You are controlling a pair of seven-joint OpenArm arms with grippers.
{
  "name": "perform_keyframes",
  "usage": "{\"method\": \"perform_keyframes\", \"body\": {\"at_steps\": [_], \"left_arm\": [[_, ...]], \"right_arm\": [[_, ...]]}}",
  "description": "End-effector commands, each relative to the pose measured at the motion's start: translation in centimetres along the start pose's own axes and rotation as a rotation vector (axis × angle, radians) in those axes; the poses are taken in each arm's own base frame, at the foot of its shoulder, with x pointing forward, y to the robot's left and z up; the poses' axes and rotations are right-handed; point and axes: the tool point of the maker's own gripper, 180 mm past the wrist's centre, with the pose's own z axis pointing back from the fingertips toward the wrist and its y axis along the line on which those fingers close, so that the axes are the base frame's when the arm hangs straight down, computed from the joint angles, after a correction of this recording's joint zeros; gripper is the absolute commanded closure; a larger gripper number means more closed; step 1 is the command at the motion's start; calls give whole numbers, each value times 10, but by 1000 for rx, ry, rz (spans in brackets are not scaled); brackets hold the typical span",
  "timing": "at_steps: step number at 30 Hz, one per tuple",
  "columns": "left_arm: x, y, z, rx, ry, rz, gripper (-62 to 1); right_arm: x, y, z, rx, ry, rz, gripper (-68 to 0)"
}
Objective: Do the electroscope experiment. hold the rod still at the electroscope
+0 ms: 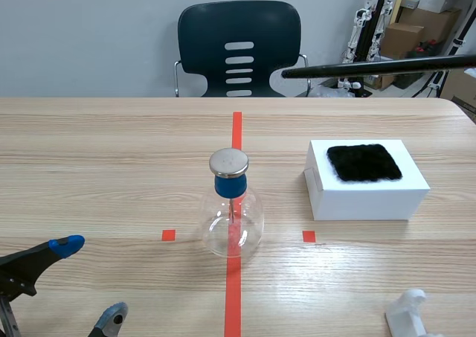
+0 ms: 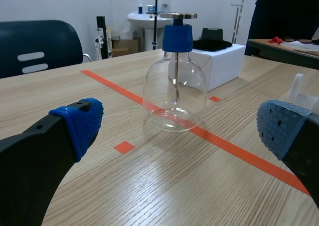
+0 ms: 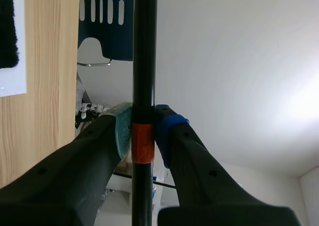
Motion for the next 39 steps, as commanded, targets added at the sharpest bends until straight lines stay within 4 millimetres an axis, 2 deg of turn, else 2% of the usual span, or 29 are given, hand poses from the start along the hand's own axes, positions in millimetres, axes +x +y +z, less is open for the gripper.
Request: {"method": "perform_keyframes", "body": {"at_steps": [1,7,15,20,39], "left_arm": [[6,1,-4,1,-34,-2,-623],[6,1,-4,1,-34,-2,-623],[6,1,-4,1,-34,-2,-623],[6,1,-4,1,-34,-2,-623],[6,1,-4,1,-34,-2,-623]], "right_arm": [[5,-17,-10,-46,-21,36,-13],[18,-10,-35,-35,-26,89,-13],[35,7,-51,3,-36,138,-13],[39,17,-53,29,-26,164,-13],[36,28,-53,80,-6,219,-13]]}}
